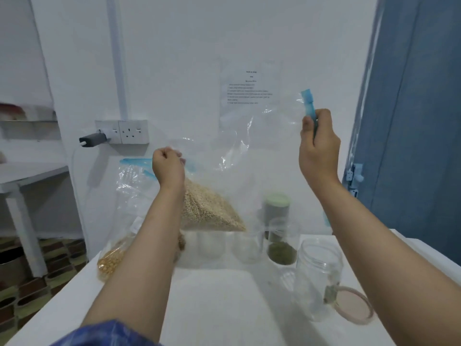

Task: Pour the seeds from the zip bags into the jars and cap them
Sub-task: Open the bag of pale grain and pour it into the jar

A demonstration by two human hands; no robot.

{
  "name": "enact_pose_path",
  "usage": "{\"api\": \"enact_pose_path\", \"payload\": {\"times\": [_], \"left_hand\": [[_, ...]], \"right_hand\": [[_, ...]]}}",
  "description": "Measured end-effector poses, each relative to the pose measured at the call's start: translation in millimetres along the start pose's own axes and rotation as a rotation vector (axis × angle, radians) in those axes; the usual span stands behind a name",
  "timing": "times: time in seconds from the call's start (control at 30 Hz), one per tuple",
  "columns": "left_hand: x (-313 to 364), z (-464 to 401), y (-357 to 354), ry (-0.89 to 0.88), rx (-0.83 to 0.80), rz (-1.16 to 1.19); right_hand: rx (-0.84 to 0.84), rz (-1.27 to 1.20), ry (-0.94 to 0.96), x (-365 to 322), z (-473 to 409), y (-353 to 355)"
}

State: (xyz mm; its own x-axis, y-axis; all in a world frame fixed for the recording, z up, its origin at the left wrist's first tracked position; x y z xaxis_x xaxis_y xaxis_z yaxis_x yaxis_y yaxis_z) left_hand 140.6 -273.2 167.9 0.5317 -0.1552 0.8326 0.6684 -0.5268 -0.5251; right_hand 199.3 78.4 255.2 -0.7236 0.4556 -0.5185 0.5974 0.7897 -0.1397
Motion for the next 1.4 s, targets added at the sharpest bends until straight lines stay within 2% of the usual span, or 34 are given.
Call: {"api": "enact_pose_path", "payload": {"times": [0.17, 0.57, 0.77, 1.4], "left_hand": [[2, 7, -6, 0.001, 0.012, 0.000], [20, 15, -11, -0.118, 0.009, 0.010], [36, 25, -21, -0.226, -0.041, 0.024], [36, 43, -48, -0.262, -0.063, 0.022]], "right_hand": [[-0.003, -0.020, -0.116, 22, -3, 9], [0.018, -0.128, -0.238, 48, 4, 28], [0.075, -0.148, -0.261, 54, 8, 45], [0.106, -0.068, -0.304, 89, 18, 64]]}}
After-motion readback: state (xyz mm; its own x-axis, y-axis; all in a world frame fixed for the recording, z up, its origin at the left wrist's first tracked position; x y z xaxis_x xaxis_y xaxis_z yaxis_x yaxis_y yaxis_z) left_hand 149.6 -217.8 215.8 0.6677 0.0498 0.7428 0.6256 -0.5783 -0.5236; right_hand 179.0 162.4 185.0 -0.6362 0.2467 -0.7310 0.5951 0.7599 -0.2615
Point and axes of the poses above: each hand's wrist, its own z-axis away from the middle knuckle, its own y-axis out of the back of the hand, x = y × z, the point moved 9 cm from there along -z, towards the middle knuckle, and after that the axes turned 12 degrees about x, right-handed, at the moved point
